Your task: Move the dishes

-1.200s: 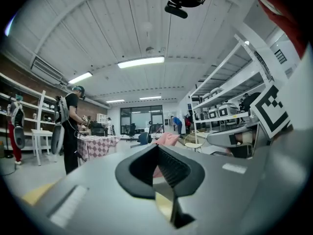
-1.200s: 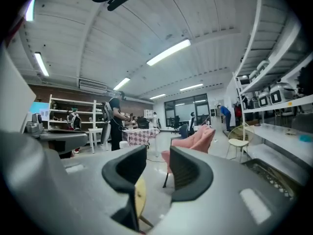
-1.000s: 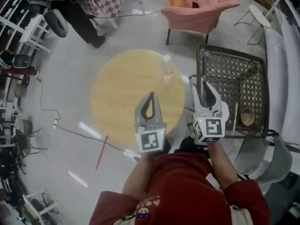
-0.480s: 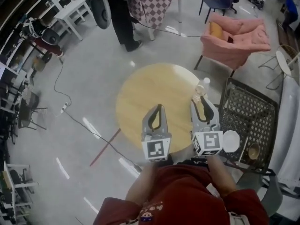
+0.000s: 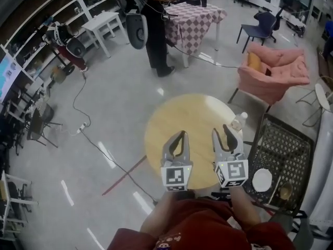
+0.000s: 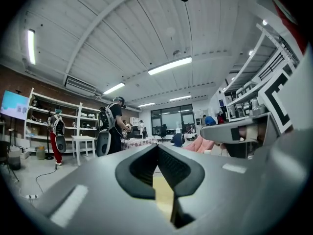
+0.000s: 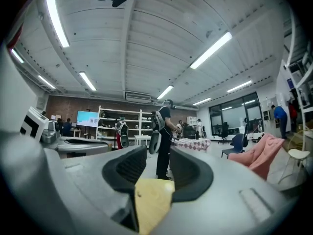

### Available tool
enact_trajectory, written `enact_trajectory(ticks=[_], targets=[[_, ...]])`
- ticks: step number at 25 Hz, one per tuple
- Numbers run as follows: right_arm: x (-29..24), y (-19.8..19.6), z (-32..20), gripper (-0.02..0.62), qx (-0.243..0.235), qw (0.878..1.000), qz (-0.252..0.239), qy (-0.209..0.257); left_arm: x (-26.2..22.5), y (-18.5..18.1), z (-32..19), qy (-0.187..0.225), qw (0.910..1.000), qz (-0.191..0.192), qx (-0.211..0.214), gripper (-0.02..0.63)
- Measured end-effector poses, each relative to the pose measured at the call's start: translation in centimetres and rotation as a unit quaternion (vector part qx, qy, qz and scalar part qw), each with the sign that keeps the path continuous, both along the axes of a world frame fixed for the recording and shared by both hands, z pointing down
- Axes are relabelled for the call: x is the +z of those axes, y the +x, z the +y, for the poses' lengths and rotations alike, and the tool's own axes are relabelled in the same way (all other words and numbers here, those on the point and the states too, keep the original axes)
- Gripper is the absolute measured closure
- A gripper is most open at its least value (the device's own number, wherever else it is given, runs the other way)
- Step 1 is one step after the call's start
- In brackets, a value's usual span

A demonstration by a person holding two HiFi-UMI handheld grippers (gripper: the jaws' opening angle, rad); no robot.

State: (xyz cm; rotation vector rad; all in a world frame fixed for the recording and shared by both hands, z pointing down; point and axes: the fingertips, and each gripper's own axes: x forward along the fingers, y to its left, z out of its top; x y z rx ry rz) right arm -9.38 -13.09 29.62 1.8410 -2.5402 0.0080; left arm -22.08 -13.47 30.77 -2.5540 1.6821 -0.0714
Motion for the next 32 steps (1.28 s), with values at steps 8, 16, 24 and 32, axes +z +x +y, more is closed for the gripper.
enact_trajectory(ticks=[8,16,24,32], targets=[[-1.1,-1.5,0.1,0.483,-0.001,1.0,-0.009,0.005,-1.3,-0.8,0.0,0.006,0.9999,0.003,0.012,0.598],[-1.7,-3.7,0.1,0.57,-0.013,1.0,-0.007,0.016,-1.4,-1.6,-0.6,0.004,0.9997,0.014,0.017,0.598],[-1.9,-4.4,-0.1,0.594,-0.005,1.0,-0.004,0.008,-2.0,-2.0,-0.7,0.012,0.9996,0.012,0.023,0.598],[-2.2,-4.8,-0.6,0.594,-0.001,1.0,0.015,0.004,-1.6,-2.9,-1.2,0.008,0.9997,0.012,0.019,0.598]])
